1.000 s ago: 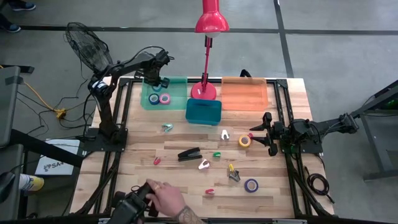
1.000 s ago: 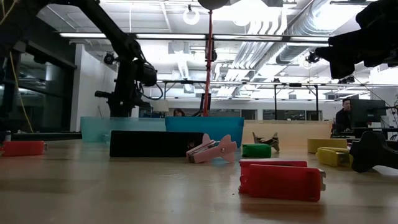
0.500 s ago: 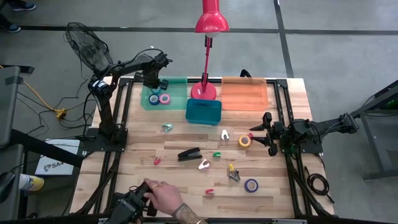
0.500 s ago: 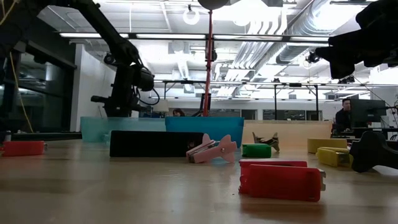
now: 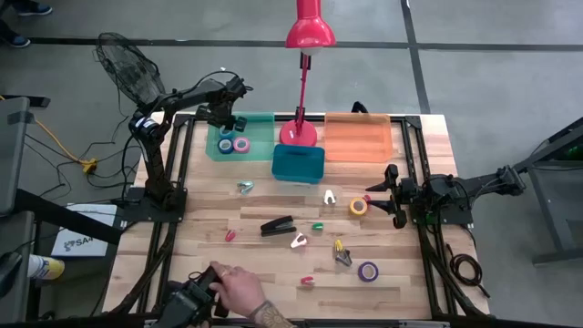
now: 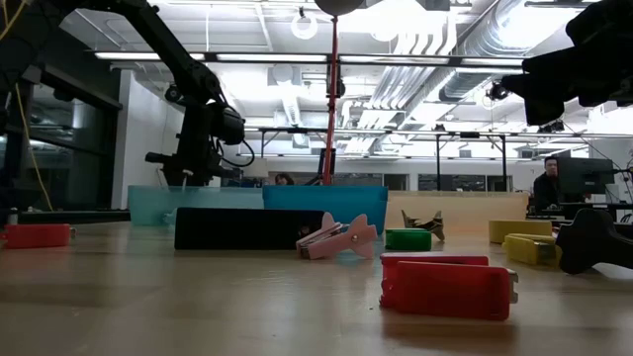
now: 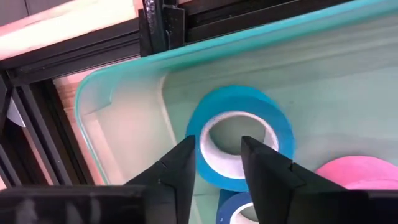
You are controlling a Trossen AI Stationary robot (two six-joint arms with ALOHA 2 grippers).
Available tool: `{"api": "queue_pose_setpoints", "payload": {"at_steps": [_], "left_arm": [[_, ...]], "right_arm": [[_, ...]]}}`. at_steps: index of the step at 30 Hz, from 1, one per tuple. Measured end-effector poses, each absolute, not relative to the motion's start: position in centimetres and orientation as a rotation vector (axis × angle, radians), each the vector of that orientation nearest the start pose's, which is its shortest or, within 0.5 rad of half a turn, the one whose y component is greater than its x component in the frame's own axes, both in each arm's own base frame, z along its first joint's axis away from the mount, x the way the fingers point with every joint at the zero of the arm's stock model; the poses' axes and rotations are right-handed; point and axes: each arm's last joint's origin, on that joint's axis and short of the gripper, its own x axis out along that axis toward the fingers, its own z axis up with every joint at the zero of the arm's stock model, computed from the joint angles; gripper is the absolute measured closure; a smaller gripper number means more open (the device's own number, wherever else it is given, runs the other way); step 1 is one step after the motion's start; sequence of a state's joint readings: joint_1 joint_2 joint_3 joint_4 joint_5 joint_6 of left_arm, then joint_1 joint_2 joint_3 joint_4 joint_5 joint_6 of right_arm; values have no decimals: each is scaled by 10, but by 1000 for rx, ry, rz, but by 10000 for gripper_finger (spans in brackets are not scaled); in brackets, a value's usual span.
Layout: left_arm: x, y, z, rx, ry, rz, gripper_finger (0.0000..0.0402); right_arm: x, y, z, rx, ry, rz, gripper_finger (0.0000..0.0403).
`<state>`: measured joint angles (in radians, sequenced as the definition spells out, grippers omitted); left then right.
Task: Pick and place Stapler, Stapler remover, tape
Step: Put the yellow tape into the light green bin
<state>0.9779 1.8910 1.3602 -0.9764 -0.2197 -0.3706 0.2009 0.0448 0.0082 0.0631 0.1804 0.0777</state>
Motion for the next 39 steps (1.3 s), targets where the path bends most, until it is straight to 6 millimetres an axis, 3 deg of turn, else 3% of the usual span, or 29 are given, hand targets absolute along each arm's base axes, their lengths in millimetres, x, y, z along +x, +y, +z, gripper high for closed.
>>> {"api": "queue_pose_setpoints", "payload": {"at_steps": [8, 13, 20, 26, 35, 39], "left_arm": [[188, 290, 207, -784, 1265, 1211, 264], [184, 282, 234, -719, 1192, 1159, 263], [186, 266, 278, -654, 977, 958, 263], [195, 242, 308, -536, 859, 731, 263], [215, 201, 331, -420, 803, 521, 263], [224, 181, 337, -440, 785, 473, 263]], "right_arm": [[99, 15, 169, 83, -25, 21, 233], [99, 15, 169, 83, -25, 22, 233], [99, 15, 169, 83, -25, 22, 233], [99, 15, 169, 83, -25, 22, 233], [99, 15, 169, 83, -24, 28, 233], [98, 20, 166, 78, 10, 216, 233]]}}
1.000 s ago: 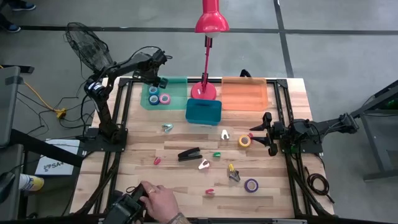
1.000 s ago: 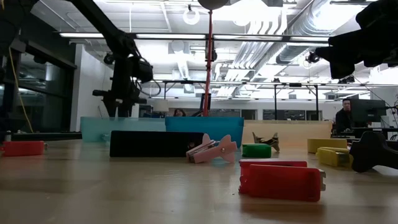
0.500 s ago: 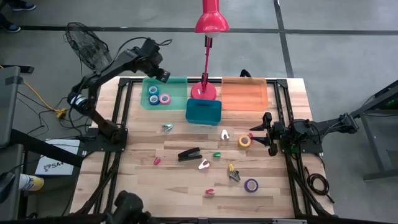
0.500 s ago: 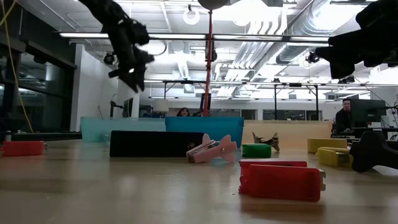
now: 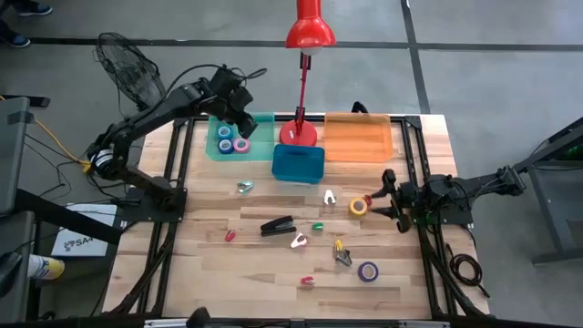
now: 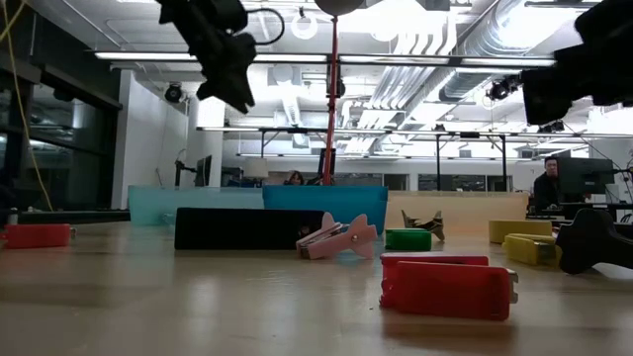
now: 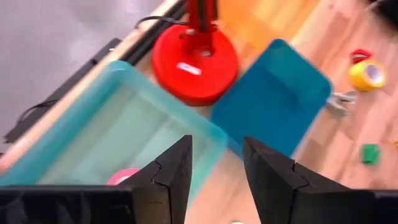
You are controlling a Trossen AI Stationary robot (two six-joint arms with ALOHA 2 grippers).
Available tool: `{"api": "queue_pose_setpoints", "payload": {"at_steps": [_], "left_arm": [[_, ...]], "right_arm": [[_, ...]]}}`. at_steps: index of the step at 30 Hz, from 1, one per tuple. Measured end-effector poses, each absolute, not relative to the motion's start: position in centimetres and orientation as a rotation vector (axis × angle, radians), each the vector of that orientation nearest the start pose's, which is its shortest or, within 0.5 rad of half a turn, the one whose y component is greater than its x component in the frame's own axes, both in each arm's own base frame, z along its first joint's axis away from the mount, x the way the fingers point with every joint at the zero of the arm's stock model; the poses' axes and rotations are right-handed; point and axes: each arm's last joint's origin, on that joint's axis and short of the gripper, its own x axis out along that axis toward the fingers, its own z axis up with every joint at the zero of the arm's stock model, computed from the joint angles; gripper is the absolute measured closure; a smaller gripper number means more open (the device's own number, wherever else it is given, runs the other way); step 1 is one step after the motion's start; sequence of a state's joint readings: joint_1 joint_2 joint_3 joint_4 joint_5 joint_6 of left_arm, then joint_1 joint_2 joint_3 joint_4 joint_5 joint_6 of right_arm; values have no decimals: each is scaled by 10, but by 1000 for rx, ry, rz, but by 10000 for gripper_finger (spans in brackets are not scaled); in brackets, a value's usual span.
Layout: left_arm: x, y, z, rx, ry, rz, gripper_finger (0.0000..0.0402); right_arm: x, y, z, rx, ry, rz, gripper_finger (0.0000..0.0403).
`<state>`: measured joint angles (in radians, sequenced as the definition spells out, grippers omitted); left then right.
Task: Pick and place Stapler, Stapler remover, tape
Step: Put the yellow tape into the light green bin
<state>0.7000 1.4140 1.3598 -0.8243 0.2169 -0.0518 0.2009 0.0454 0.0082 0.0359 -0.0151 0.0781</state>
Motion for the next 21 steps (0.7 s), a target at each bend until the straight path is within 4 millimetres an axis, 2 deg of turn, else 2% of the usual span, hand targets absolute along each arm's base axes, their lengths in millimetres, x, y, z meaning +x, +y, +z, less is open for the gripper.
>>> {"api": "queue_pose_setpoints", "payload": {"at_steps": [5, 12, 21], "left_arm": [[232, 151, 350, -448, 743, 494, 263], [237, 109, 368, -424, 667, 478, 263], [253, 50, 376, -406, 603, 449, 263]], "right_arm": [[97, 24, 167, 78, 3, 351, 233], [97, 23, 167, 78, 2, 321, 233], [97, 23, 167, 78, 2, 310, 233]]}}
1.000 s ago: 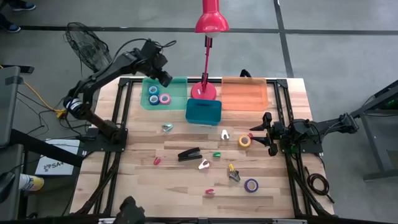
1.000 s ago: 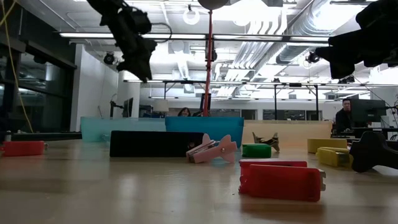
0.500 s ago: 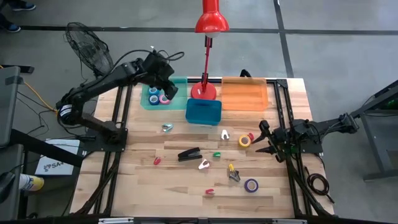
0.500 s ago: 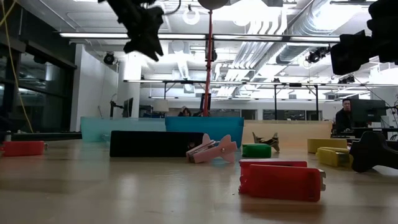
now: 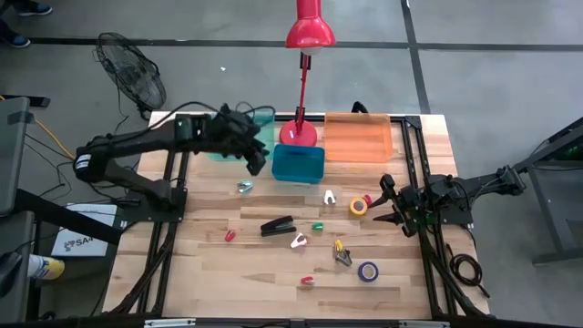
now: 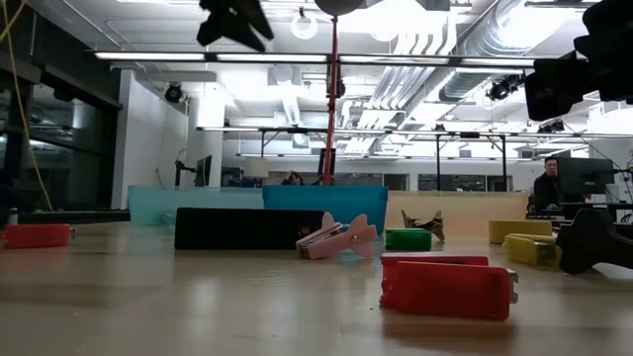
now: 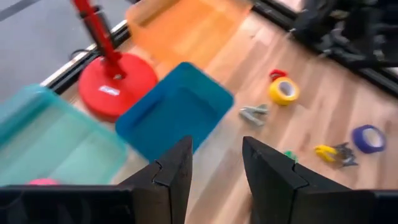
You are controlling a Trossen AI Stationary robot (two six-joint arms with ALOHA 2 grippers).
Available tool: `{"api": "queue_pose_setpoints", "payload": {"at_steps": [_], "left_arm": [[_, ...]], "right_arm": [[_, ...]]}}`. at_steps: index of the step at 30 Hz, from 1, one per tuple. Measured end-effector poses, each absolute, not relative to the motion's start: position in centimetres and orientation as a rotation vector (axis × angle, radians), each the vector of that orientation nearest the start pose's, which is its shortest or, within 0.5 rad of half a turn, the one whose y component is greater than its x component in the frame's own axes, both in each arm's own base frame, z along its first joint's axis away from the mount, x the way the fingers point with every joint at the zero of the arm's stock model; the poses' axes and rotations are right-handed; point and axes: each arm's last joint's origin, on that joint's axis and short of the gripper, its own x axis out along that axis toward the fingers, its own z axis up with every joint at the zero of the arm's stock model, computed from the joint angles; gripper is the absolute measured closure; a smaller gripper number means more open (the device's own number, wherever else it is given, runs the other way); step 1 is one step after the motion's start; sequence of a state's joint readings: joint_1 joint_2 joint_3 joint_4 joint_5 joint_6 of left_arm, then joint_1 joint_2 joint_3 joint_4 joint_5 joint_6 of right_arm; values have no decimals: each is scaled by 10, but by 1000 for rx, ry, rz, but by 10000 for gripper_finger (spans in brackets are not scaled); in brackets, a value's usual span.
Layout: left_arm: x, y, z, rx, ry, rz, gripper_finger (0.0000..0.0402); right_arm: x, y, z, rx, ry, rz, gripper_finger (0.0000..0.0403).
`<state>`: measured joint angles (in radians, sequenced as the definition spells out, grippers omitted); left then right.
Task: Pick and place Stapler, Stapler remover, tape
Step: Put the yellow tape into the light green bin
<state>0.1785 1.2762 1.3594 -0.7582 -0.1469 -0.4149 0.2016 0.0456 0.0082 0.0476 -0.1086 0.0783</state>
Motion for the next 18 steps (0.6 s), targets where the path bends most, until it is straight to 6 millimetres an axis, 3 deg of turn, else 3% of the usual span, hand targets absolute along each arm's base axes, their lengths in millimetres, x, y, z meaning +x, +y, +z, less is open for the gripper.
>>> {"api": "queue_pose_setpoints", "payload": {"at_steps": [4, 9, 14, 18], "left_arm": [[259, 31, 380, -415, 560, 391, 263], [263, 16, 385, -418, 504, 337, 263], [264, 13, 386, -421, 490, 318, 263], [264, 13, 386, -420, 490, 318, 263]], "right_arm": [[97, 22, 169, 111, -15, 284, 233], [97, 22, 171, 297, -8, 288, 233], [97, 21, 176, 563, -31, 276, 233], [96, 21, 187, 583, -138, 288, 233]]}}
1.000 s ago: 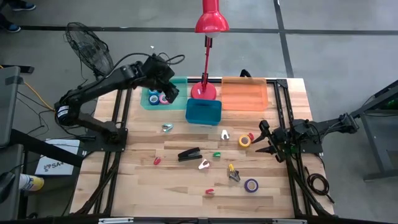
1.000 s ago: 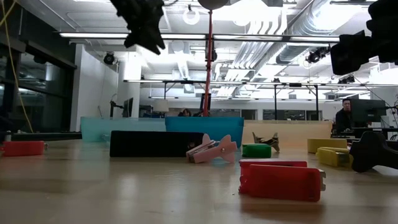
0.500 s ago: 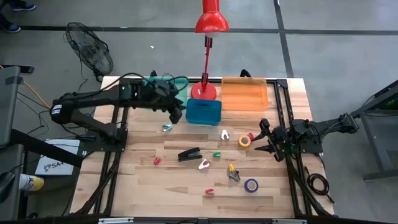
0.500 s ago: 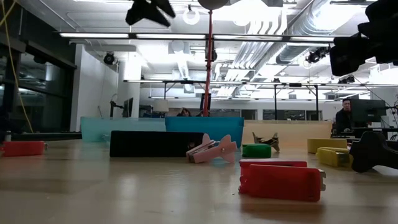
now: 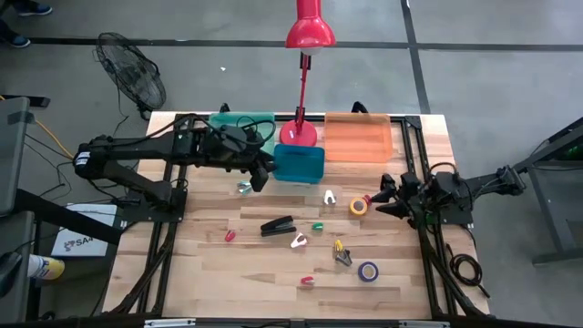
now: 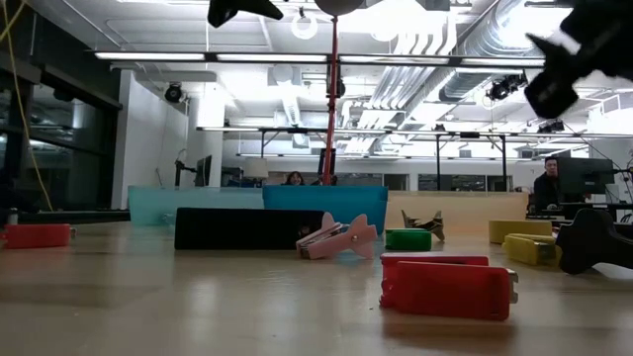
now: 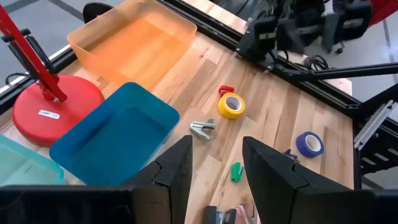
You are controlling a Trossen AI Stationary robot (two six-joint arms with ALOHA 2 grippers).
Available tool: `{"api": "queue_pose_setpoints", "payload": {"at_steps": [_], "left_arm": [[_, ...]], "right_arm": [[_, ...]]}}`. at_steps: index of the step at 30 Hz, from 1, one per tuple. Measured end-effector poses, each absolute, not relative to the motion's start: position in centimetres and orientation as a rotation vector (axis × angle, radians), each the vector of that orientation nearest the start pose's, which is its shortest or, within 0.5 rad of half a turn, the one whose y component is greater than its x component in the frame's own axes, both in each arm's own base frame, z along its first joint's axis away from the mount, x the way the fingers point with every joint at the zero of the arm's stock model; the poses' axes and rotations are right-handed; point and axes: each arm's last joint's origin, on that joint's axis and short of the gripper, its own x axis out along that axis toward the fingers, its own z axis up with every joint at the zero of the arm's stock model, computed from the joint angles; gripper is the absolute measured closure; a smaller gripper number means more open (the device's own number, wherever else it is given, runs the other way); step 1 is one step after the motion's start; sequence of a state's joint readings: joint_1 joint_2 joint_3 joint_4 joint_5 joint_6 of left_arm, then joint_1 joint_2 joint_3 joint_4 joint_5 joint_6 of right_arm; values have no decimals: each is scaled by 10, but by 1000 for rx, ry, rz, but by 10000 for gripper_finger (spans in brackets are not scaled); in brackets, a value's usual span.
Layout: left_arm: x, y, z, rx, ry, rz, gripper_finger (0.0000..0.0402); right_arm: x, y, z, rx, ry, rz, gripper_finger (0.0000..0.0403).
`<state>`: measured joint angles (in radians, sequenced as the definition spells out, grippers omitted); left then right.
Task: Pick and place Stapler, Stapler remover, tape
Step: Put the yellow tape into the light green bin
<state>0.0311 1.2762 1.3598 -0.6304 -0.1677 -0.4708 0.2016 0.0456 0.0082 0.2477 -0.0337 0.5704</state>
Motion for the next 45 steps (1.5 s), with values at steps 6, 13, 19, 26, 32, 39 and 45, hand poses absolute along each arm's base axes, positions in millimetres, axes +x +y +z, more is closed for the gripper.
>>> {"api": "queue_pose_setpoints", "payload": {"at_steps": [6, 13, 19, 26, 32, 39, 45], "left_arm": [[257, 12, 394, -394, 469, 260, 263], [244, 2, 403, -314, 459, 143, 263], [219, -20, 411, -277, 481, 59, 263], [183, -47, 420, -235, 459, 71, 263], [158, -59, 424, -209, 442, 72, 263], [145, -67, 421, -186, 471, 81, 263], [143, -68, 419, -176, 483, 89, 263]], "right_arm": [[85, 21, 213, 559, -399, 455, 233], [82, 18, 226, 631, -507, 393, 233], [91, 14, 239, 669, -522, 116, 233], [131, 26, 254, 738, -247, -86, 233], [175, 44, 273, 780, 58, -245, 233], [216, 63, 271, 983, 576, -447, 233], [240, 74, 258, 980, 879, -613, 233]]}}
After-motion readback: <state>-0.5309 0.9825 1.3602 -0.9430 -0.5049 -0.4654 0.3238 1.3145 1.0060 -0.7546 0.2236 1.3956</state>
